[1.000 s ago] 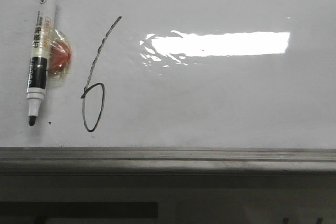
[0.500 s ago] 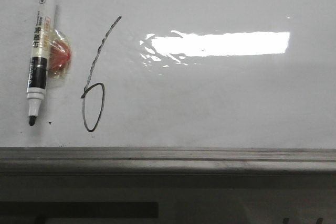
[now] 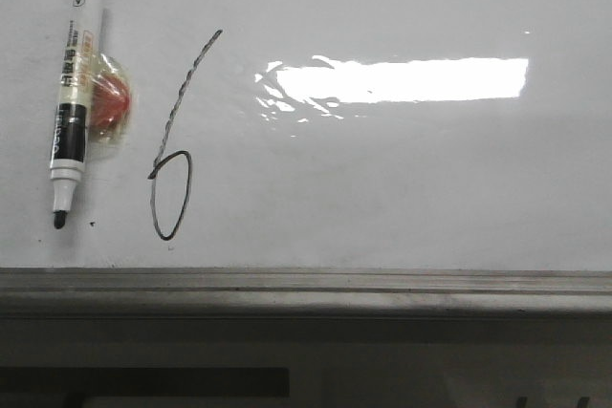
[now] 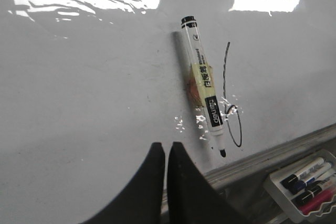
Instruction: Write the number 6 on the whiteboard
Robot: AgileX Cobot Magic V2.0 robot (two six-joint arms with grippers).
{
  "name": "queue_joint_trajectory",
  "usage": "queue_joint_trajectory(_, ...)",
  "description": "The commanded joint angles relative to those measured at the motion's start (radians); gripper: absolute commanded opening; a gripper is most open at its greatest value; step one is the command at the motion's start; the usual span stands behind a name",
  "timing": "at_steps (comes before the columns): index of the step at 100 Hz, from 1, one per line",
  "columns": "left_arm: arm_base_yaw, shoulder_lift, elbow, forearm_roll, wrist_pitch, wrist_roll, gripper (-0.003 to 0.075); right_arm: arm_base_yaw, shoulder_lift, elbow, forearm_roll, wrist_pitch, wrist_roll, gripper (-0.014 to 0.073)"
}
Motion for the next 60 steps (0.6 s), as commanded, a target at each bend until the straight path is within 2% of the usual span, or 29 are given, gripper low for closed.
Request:
queue_joint_trajectory(1,0.01,-0.013,-0.026,-0.047,-0.058,0.087,-0.0019,0.0,0.008,-0.027,-0.006,-0.073,-0.008,-0.0064)
queue_joint_trajectory(19,0.094,-0.013,-0.026,-0.179,-0.062,0.368,-0.0019,0.0,0.008,-0.027,-0.006,-0.073,-0.008,-0.0064)
queue_joint_trajectory(32,0.225,-0.013,-0.026,-0.271,-0.064,0.505,-0.0019,0.0,0.008,-0.027,-0.006,-0.073,-0.008,-0.0064)
queue_joint_trajectory(43,0.368,-0.013,-0.005,-0.348,-0.101,0.563,-0.0019,0.0,0.008,-0.027,-0.006,-0.073,-0.008,-0.0064)
queue_joint_trajectory(60,0.541,-0.015,0.073,-0.438,-0.266,0.605,-0.0019,0.0,0.008,-0.027,-0.006,-0.073,-0.008,-0.0064)
